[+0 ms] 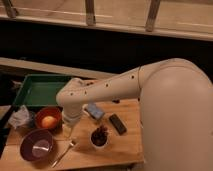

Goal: Place fork in tray

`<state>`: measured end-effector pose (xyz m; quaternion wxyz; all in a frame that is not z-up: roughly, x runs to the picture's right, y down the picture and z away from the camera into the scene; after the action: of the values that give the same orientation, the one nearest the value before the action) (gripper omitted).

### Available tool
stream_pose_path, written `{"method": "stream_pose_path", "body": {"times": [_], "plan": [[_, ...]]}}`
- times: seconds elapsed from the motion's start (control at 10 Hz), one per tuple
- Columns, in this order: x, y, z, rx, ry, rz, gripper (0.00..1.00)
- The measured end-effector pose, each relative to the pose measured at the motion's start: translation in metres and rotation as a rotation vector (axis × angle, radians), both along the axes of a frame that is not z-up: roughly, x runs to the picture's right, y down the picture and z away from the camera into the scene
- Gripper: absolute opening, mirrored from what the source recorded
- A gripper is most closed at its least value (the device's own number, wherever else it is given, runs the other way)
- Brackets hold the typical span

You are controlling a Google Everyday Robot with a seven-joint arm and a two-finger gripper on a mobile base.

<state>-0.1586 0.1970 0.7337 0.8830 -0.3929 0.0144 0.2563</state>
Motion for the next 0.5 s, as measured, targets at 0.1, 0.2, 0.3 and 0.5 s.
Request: {"method": "stream_pose_path", "body": {"times": [0.1,0.2,0.3,0.5], "plan": [[-0.002,0.007,0.004,-0.017,-0.006,0.003,0.66],[-0.005,0.017,0.009,-0.042,-0.009,0.005,0.66],[-0.009,0.027,0.013,-0.064,-0.012,0.007,0.66],[-0.013,0.042,0.019,-0.100,-0.010,0.012,0.66]]}}
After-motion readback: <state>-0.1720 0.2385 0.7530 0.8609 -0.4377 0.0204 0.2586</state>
